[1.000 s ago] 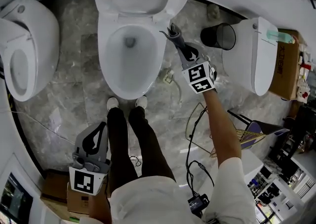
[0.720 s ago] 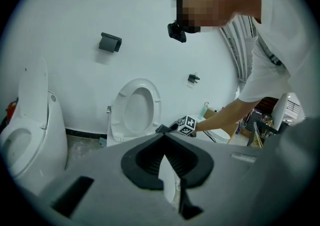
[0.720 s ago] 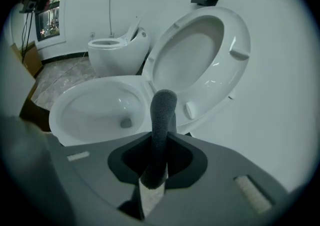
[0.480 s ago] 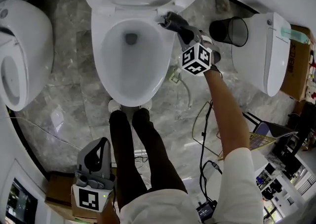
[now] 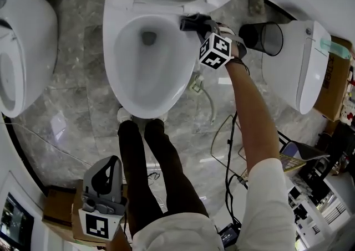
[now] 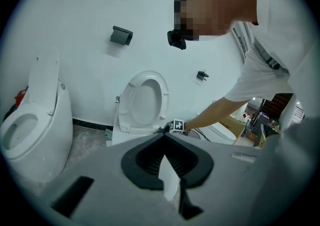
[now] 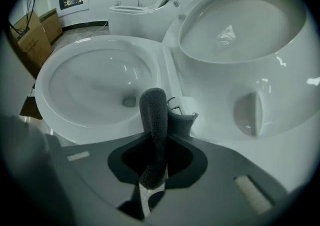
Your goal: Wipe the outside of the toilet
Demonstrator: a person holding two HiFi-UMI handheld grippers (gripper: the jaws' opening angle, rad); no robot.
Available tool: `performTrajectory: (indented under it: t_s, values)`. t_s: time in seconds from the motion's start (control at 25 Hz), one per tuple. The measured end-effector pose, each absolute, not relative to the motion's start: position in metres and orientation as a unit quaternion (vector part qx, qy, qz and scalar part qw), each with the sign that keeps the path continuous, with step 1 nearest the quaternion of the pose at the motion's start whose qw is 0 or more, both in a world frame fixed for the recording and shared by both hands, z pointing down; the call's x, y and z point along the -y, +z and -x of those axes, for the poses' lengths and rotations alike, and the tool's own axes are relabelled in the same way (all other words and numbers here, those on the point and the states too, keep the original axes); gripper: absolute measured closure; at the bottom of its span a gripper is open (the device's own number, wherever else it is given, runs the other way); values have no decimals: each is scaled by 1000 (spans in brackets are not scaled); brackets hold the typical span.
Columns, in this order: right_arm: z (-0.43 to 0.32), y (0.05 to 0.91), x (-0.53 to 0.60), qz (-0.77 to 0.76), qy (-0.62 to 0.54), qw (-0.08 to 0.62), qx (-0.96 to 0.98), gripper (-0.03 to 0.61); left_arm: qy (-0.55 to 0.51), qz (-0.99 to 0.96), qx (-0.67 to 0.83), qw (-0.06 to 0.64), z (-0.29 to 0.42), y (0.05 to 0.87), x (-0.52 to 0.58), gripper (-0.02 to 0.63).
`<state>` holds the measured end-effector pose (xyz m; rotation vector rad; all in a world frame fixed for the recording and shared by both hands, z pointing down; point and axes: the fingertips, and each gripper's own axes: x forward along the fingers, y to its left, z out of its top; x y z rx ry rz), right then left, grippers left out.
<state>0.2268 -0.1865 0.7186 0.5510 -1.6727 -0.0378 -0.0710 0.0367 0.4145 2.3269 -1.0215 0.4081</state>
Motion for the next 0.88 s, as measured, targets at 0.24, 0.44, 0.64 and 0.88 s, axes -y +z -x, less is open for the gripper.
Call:
performTrajectory:
  t_s: [0.24,0.44,0.64,0.88]
  values:
    - [-225,738,192,-223,36,642,733,515,152,-869,377,283,61,419,-36,617]
    - [-223,741,190,-219,47,635,739,522,150,-871,371,285,53,423,-39,617]
    - [-218,744,164,-165,60,647,742,520,151,-874,367,282,46,421,-42,617]
    - [-215,749,140,-155,73,641,748,520,152,-876,363,279,44,420,-45,617]
